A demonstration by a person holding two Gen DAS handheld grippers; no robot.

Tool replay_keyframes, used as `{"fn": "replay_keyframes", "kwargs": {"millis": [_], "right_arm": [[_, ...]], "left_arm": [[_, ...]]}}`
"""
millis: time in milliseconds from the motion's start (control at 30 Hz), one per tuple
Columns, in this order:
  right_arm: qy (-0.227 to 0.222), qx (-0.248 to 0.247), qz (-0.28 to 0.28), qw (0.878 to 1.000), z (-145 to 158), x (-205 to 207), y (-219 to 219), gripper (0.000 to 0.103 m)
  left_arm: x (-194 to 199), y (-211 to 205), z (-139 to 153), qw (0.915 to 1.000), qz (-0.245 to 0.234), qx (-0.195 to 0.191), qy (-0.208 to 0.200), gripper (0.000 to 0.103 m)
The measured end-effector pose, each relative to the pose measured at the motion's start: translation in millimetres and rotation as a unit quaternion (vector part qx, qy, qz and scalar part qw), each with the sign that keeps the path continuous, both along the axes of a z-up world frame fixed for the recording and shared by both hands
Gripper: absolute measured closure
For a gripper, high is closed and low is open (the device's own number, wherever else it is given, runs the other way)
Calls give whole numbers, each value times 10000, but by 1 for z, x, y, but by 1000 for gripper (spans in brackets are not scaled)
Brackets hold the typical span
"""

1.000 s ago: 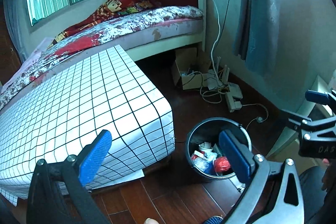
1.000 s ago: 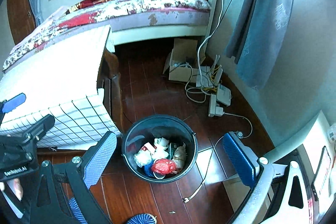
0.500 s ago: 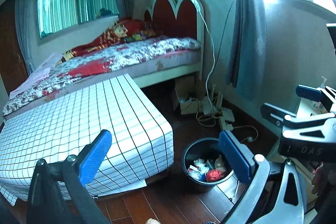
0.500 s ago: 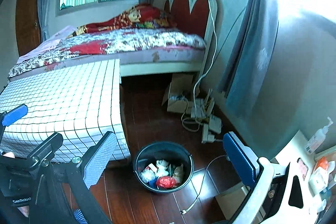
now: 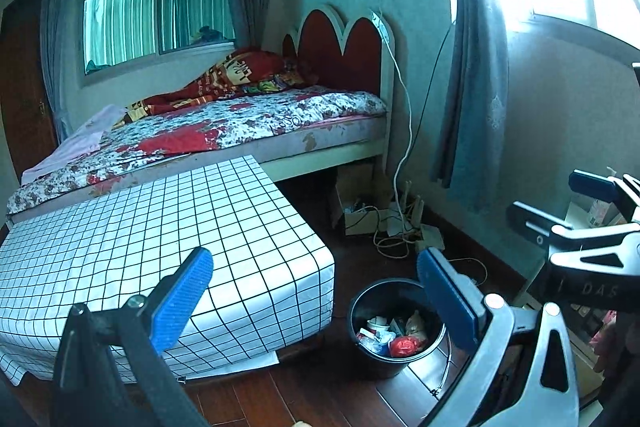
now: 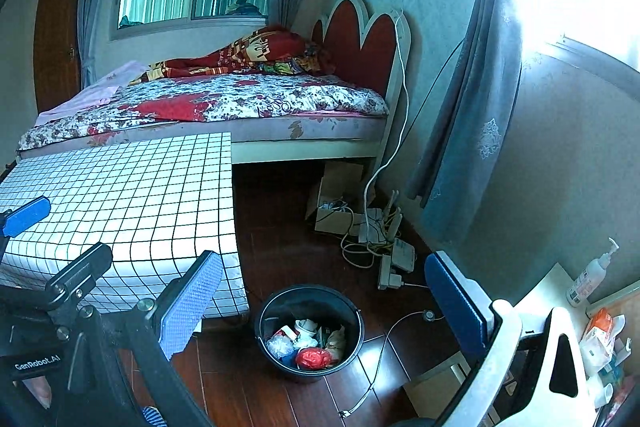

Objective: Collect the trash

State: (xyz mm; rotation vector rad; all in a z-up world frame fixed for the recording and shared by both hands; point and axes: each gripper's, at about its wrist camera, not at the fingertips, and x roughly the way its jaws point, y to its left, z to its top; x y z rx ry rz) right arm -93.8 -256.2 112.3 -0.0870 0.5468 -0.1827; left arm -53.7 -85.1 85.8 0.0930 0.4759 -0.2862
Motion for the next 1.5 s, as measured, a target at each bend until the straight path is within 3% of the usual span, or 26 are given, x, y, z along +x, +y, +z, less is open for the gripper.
{"fn": "replay_keyframes", "kwargs": {"millis": [1500], "right_arm": [[46,161,-80,9998,-3,-6,-12,1]], "left_arm": [[-9,-10,3,9998,-139,145,-48,1]]}}
